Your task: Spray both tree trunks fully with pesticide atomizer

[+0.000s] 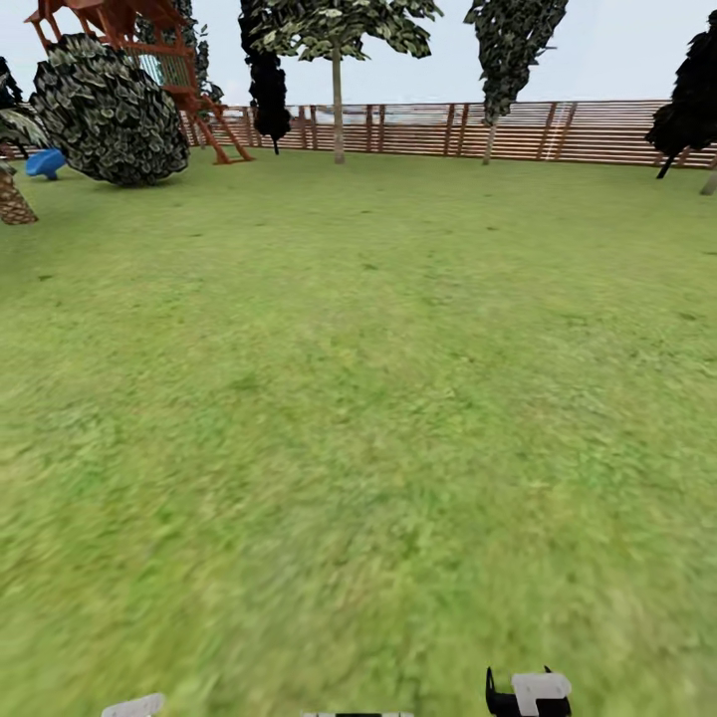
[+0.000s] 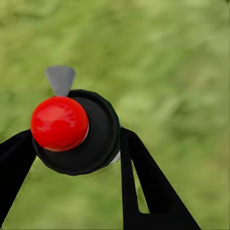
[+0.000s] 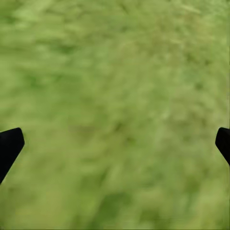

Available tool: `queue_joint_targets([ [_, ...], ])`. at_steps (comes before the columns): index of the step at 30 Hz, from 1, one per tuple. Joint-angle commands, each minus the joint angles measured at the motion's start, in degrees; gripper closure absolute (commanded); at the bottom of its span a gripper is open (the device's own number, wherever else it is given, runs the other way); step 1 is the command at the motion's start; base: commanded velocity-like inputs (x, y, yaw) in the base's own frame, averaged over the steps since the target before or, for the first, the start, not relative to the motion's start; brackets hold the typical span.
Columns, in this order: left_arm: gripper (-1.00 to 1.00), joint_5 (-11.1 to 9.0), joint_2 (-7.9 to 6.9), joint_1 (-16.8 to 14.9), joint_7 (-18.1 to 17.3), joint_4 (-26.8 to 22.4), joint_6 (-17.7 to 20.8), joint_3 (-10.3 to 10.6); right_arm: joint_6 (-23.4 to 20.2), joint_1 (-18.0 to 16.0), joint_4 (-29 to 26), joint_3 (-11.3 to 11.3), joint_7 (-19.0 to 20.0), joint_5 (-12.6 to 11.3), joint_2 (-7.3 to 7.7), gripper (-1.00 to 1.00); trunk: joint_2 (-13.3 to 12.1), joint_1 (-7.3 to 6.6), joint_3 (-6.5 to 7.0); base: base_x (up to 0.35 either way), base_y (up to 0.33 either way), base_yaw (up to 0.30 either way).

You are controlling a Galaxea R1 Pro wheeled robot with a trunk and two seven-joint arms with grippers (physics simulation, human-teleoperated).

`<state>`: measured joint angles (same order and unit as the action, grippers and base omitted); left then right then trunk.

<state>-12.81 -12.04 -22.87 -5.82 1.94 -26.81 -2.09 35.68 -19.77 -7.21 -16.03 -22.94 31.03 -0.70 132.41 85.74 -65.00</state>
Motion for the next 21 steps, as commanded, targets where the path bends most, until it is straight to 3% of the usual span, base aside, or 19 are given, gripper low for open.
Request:
queue_joint_targets([
  [1, 1.00, 0.0, 0.00, 0.0, 0.0, 0.0, 0.0, 0.0, 0.0, 0.0, 0.0, 0.0, 0.0, 0.1, 0.04, -1.00, 0.0, 0.00, -0.03, 0.308, 0.200, 0.208],
  [8, 1.00, 0.0, 0.00, 0.0, 0.0, 0.0, 0.0, 0.0, 0.0, 0.0, 0.0, 0.0, 0.2, 0.3, 0.59, -1.00, 0.0, 0.00, -0.06, 0.312, 0.155, 0.041],
  [21, 1.00, 0.0, -0.08, 0.0, 0.0, 0.1, 0.0, 0.0, 0.0, 0.0, 0.0, 0.0, 0.2, 0.2, 0.40, -1.00, 0.0, 0.00, -0.06, 0.337, 0.009, 0.000],
])
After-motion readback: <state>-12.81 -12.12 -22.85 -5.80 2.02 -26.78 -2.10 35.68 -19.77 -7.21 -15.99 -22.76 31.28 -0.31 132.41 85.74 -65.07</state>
